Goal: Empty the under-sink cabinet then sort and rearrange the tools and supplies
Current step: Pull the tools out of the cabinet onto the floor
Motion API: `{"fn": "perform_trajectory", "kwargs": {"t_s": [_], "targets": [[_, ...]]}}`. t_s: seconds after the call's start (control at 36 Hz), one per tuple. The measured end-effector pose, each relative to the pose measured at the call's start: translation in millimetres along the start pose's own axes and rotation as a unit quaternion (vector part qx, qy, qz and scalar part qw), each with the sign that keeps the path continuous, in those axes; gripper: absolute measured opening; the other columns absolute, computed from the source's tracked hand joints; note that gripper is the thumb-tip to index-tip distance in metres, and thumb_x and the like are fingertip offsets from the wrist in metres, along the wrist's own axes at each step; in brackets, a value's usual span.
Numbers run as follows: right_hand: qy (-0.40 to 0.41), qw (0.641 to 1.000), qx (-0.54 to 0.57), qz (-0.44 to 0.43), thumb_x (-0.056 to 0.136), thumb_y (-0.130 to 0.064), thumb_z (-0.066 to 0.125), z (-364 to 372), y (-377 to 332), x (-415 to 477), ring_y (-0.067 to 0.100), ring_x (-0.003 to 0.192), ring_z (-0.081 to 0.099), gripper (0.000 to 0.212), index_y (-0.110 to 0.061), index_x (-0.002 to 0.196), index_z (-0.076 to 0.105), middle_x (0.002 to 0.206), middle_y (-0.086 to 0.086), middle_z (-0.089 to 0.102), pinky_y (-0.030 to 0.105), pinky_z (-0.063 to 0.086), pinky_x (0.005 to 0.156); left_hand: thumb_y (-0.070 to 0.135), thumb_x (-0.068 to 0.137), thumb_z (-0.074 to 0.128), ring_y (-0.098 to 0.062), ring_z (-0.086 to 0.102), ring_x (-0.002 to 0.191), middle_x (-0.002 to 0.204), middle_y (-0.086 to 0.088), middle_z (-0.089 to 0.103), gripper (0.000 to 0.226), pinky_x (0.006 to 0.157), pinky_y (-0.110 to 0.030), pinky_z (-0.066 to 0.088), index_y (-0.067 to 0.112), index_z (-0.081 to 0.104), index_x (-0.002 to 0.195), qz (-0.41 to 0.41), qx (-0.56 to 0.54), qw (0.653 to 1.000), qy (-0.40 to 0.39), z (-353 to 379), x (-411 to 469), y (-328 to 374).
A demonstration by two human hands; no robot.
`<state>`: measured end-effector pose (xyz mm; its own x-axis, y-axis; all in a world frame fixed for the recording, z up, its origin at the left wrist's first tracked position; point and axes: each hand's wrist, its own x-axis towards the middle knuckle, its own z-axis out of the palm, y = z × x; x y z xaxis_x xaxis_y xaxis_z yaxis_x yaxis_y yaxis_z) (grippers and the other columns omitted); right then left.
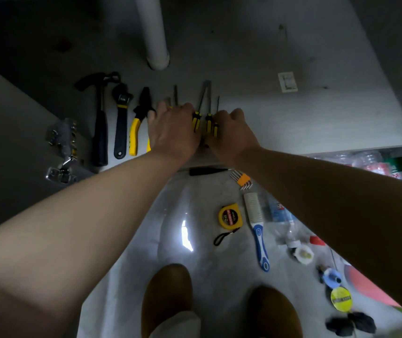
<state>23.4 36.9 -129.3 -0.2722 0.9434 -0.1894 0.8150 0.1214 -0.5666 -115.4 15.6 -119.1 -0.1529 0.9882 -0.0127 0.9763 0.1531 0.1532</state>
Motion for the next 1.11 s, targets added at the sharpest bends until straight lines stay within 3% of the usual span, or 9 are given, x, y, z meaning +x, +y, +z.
{"fn": "perform_trajectory", "kwargs": {"t_s": [0.25, 0.36, 0.47, 0.53, 0.61, 0.75, 0.89, 1.0, 1.11], "targets": [[0.043, 0.995, -0.087, 0.035, 0.095, -0.012, 0.051, -4.2, 9.7, -8.3, 0.04, 0.102, 0.057, 0.029, -0.005, 0.124, 0.052, 0.124, 0.02, 0.048, 0.036, 0.045, 0.078, 0.04, 0.09, 0.059, -0.032, 0.043, 0.128, 0.11, -0.004, 0.069, 0.031, 0.096, -0.041, 0.032, 0.024, 0.069, 0.114, -0.049, -0.077, 0.996, 0.002, -0.4, -3.4, 0.1], [0.02, 0.997, -0.067, 0.041, 0.085, -0.009, 0.058, -13.9, 23.8, -31.2, 0.04, 0.095, 0.057, 0.031, -0.007, 0.115, 0.052, 0.112, 0.018, 0.051, 0.039, 0.049, 0.078, 0.029, 0.094, 0.051, -0.036, 0.058, 0.109, 0.1, -0.01, 0.069, 0.018, 0.083, -0.039, 0.037, 0.017, 0.065, 0.097, -0.055, -0.113, 0.99, 0.058, -5.6, -19.1, 1.1], [0.018, 1.0, -0.011, -0.001, 0.083, -0.012, 0.062, -13.8, 40.1, -67.6, 0.021, 0.073, 0.05, 0.021, -0.014, 0.095, 0.045, 0.088, 0.005, 0.054, 0.024, 0.03, 0.054, 0.02, 0.1, 0.05, -0.036, 0.057, 0.114, 0.116, -0.013, 0.067, 0.034, 0.093, -0.046, 0.048, 0.007, 0.059, 0.13, -0.042, -0.26, 0.964, 0.041, -1.4, -37.7, 0.0], [-0.013, 0.999, 0.035, -0.015, 0.08, -0.013, 0.066, -11.8, 46.5, -86.1, 0.017, 0.069, 0.053, 0.024, -0.016, 0.094, 0.046, 0.08, 0.002, 0.056, 0.027, 0.036, 0.053, 0.02, 0.102, 0.053, -0.03, 0.053, 0.125, 0.132, -0.01, 0.062, 0.045, 0.105, -0.044, 0.045, 0.009, 0.048, 0.146, -0.02, -0.304, 0.952, 0.039, 3.2, -51.9, 1.9], [-0.078, 0.996, 0.04, -0.016, 0.077, -0.016, 0.069, -6.2, 51.4, -103.9, 0.011, 0.068, 0.057, 0.021, -0.019, 0.089, 0.053, 0.074, -0.004, 0.059, 0.031, 0.046, 0.058, 0.021, 0.102, 0.054, -0.02, 0.047, 0.131, 0.142, -0.004, 0.053, 0.052, 0.105, -0.03, 0.042, 0.018, 0.039, 0.152, 0.035, -0.324, 0.945, 0.025, 14.2, -78.9, 3.4], [-0.223, 0.97, -0.097, -0.024, 0.084, -0.025, 0.065, 7.3, 53.4, -105.0, 0.021, 0.089, 0.062, 0.012, -0.017, 0.091, 0.063, 0.092, 0.0, 0.061, 0.034, 0.053, 0.076, 0.032, 0.099, 0.052, -0.014, 0.057, 0.11, 0.128, 0.005, 0.057, 0.042, 0.084, -0.032, 0.049, 0.031, 0.039, 0.139, 0.113, -0.288, 0.949, -0.064, 32.2, -125.7, -9.0], [-0.235, 0.949, -0.206, -0.033, 0.09, -0.018, 0.058, 20.4, 55.7, -94.6, 0.028, 0.105, 0.06, 0.025, -0.014, 0.115, 0.059, 0.121, 0.01, 0.053, 0.04, 0.055, 0.087, 0.035, 0.096, 0.049, -0.025, 0.064, 0.098, 0.121, 0.0, 0.06, 0.038, 0.077, -0.032, 0.051, 0.034, 0.036, 0.133, 0.113, -0.191, 0.957, -0.185, 54.2, -151.6, -45.2], [-0.231, 0.931, -0.278, -0.054, 0.088, -0.011, 0.061, 28.1, 55.9, -86.0, 0.028, 0.106, 0.06, 0.043, -0.016, 0.13, 0.054, 0.132, 0.01, 0.046, 0.042, 0.056, 0.089, 0.035, 0.087, 0.044, -0.026, 0.058, 0.101, 0.112, -0.002, 0.057, 0.042, 0.077, -0.036, 0.05, 0.026, 0.043, 0.128, 0.104, -0.127, 0.966, -0.198, 60.2, -152.3, -71.6], [-0.214, 0.925, -0.305, -0.07, 0.088, -0.008, 0.062, 37.9, 52.1, -78.1, 0.029, 0.117, 0.054, 0.048, -0.019, 0.134, 0.056, 0.137, 0.011, 0.043, 0.041, 0.054, 0.094, 0.023, 0.086, 0.056, -0.027, 0.052, 0.111, 0.117, -0.002, 0.052, 0.051, 0.077, -0.039, 0.051, 0.026, 0.042, 0.135, 0.063, -0.037, 0.978, -0.194, 67.3, -147.6, -84.5]]}}
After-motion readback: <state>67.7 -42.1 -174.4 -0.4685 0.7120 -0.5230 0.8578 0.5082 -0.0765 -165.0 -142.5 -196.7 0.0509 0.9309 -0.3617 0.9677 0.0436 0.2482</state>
